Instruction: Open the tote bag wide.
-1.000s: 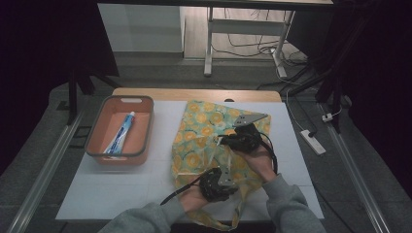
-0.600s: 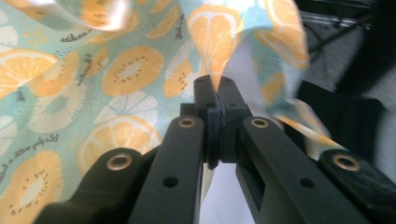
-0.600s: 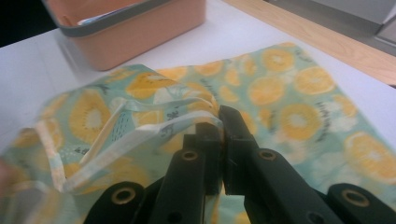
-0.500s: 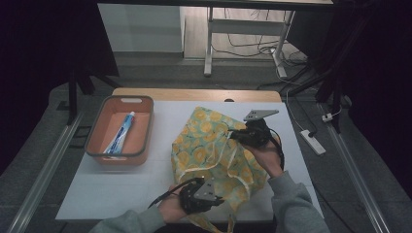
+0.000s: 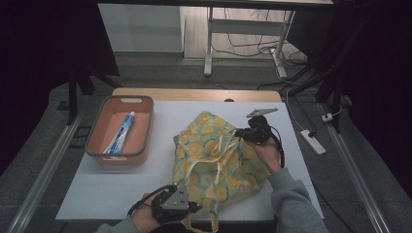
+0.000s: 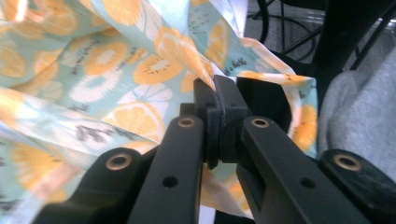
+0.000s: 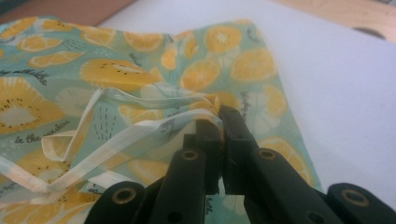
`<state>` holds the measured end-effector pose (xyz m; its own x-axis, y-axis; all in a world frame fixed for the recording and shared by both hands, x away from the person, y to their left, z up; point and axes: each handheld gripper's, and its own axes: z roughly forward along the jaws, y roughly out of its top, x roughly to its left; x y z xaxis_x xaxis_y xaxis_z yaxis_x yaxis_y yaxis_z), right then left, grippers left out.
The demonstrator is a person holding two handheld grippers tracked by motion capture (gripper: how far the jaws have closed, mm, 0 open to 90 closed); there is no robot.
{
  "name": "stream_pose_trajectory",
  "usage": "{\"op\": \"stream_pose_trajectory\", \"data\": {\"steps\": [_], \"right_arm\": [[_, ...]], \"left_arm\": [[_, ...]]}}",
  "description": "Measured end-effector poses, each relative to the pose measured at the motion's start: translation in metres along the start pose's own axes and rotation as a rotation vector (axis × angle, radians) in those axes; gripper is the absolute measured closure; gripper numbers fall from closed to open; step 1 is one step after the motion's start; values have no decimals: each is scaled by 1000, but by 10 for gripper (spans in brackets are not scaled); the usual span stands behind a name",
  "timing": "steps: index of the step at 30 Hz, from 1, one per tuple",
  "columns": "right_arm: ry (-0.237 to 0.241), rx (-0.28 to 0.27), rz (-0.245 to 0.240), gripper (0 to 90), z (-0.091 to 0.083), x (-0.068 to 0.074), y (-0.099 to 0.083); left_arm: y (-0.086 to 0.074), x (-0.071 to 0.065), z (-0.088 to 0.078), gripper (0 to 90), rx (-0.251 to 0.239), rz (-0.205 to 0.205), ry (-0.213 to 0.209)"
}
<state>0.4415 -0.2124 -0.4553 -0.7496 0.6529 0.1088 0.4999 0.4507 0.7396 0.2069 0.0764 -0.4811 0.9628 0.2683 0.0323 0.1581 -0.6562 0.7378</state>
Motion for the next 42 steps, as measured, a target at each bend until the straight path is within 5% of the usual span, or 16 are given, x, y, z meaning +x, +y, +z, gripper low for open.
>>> {"op": "stream_pose_trajectory", "data": {"steps": [2, 5, 10, 13, 16, 22, 24, 28, 31, 35, 38, 42], "right_arm": [[1, 4, -4, 868, 1, 0, -1], [11, -7, -15, 868, -2, 4, 1], [23, -22, -52, 867, -9, 13, 3], [31, -22, -56, 867, -10, 16, 4], [35, -22, -58, 867, -11, 17, 4], [39, -26, -52, 866, -16, 15, 1], [41, -26, -48, 866, -16, 14, 0], [36, -26, -46, 867, -19, 12, -2], [43, -28, -49, 866, -24, 13, -3], [62, -29, -68, 866, -37, 15, -8], [126, -42, -61, 865, -49, 14, -14], [144, -12, -92, 862, -55, 20, -22]], "left_arm": [[0, 2, 1, 841, -20, -19, 30], [4, 7, -9, 598, -69, -36, 103], [14, 26, -30, 457, -136, -110, 249], [18, 46, -28, 399, -109, -159, 331], [21, 67, -14, 332, -46, -209, 323], [21, 85, 21, 255, 124, -180, 389], [19, 88, 27, 329, 142, -170, 410], [16, 97, 28, 689, 134, -164, 401], [14, 103, 19, 857, 77, -201, 384], [15, 108, -7, 873, -9, -246, 373], [17, 114, -27, 876, -75, -281, 351], [20, 126, -33, 876, -92, -303, 365]]}}
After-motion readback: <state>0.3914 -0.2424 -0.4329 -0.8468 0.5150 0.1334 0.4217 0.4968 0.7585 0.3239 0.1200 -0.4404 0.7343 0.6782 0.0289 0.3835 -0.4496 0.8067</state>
